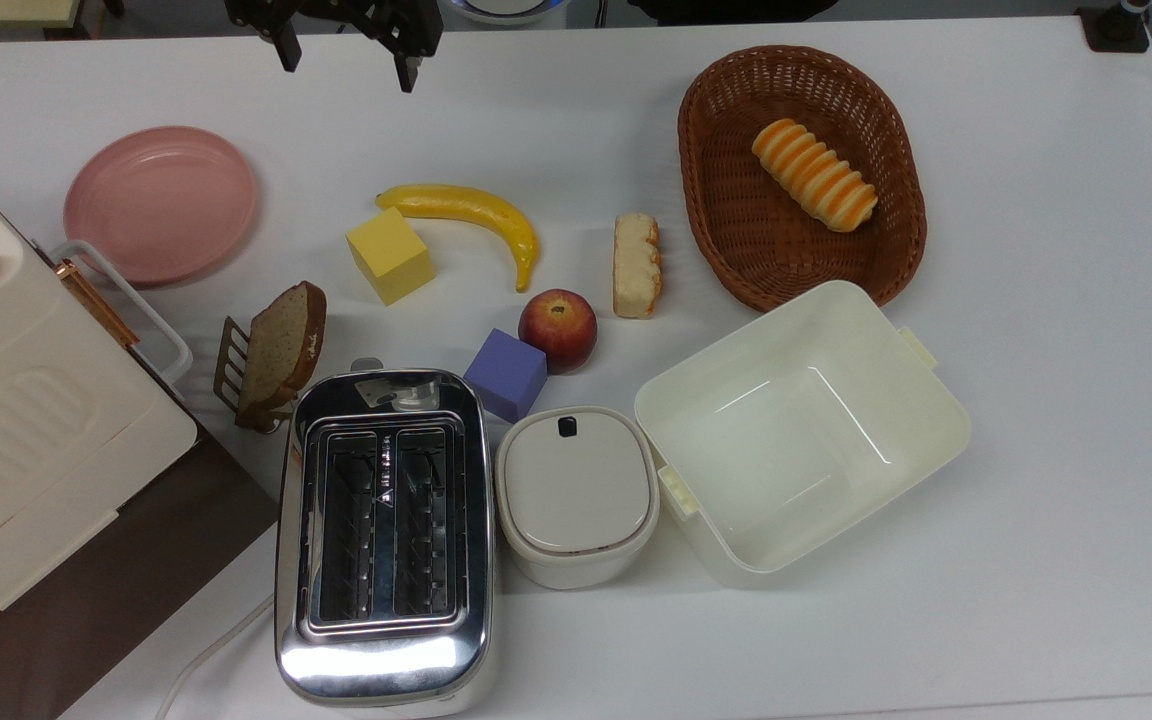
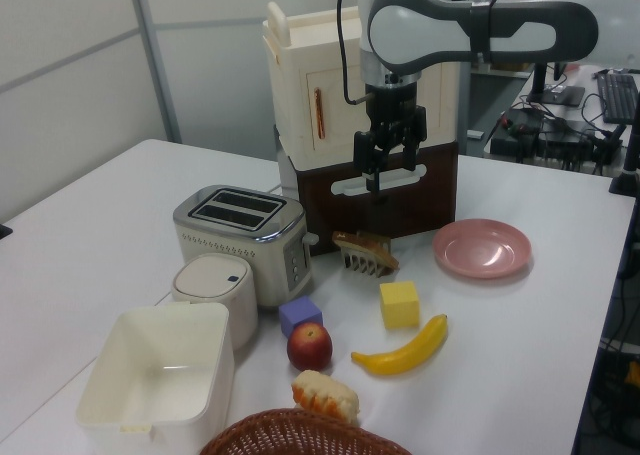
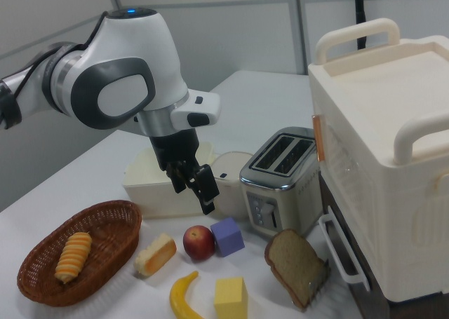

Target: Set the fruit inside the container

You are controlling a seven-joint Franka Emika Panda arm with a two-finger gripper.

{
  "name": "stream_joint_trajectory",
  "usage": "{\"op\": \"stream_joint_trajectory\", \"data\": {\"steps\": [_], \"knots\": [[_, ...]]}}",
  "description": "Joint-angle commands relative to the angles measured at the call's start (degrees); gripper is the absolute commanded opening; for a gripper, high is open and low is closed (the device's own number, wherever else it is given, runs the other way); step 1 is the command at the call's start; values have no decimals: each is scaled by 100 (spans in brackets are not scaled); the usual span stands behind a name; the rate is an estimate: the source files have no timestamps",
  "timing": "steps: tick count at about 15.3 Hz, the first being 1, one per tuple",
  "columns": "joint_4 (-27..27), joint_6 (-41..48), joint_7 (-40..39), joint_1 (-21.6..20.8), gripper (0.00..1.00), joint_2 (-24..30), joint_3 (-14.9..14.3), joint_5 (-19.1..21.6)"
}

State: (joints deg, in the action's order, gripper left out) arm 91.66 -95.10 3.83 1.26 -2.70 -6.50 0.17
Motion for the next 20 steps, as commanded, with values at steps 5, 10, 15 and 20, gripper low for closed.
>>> {"op": "stream_joint_trajectory", "data": {"steps": [5,10,15,20], "knots": [[-157,176,-102,-82,100,-47,-44,-78],[-148,176,-110,-328,100,-47,-255,-87],[-148,185,-110,-643,100,-55,-561,-87],[-148,193,-102,-741,100,-64,-713,-70]]}}
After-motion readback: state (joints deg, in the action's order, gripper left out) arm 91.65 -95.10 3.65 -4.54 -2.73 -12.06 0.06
